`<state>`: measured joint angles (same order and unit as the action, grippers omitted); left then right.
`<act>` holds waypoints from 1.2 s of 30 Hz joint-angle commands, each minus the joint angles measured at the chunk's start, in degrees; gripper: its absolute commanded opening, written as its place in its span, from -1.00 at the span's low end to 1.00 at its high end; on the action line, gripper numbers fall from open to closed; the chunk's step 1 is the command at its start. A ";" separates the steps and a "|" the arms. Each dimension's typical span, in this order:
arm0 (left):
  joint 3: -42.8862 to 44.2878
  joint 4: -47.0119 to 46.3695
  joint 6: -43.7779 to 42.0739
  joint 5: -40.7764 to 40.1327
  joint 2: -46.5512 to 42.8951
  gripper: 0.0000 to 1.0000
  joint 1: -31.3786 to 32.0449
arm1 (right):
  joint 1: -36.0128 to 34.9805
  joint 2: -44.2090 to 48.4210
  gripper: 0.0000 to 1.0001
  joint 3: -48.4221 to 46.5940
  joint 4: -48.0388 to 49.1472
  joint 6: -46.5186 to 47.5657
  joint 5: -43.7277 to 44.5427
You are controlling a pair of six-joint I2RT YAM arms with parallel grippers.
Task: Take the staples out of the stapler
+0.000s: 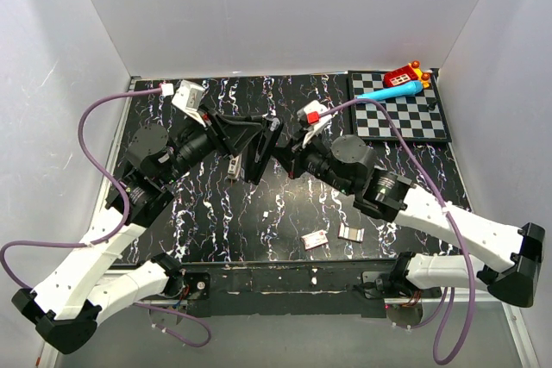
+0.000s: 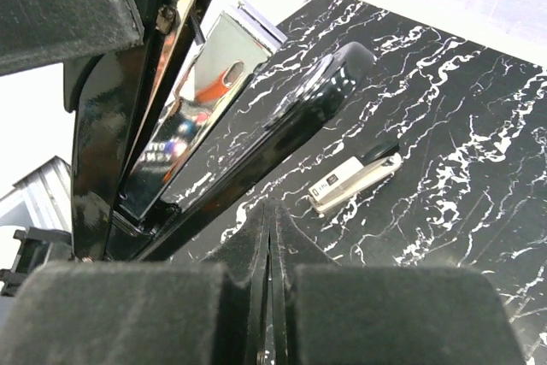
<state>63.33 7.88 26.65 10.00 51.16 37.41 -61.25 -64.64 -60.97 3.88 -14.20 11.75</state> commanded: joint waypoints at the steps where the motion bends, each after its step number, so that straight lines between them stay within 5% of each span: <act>1: 0.48 -4.45 0.07 5.37 -1.50 -1.00 0.03 | 0.17 3.73 -0.97 -2.66 -3.78 4.35 -0.32; 10: 1.27 -4.72 -2.66 14.86 -0.97 -1.00 0.03 | 2.19 11.11 -0.97 -2.57 -14.51 9.88 -2.51; 23: 1.80 -7.26 -8.37 34.90 0.35 -1.00 0.03 | 6.06 12.26 -0.97 -8.98 -32.08 16.39 -35.63; 36: -0.22 -11.65 -8.55 44.57 0.87 -1.00 -0.05 | 6.15 10.77 -0.97 -11.01 -33.06 17.80 -46.02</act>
<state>63.13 1.72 17.93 50.96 52.49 37.41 -55.40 -54.06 -69.60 -30.35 3.03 -29.74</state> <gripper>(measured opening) 0.306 0.021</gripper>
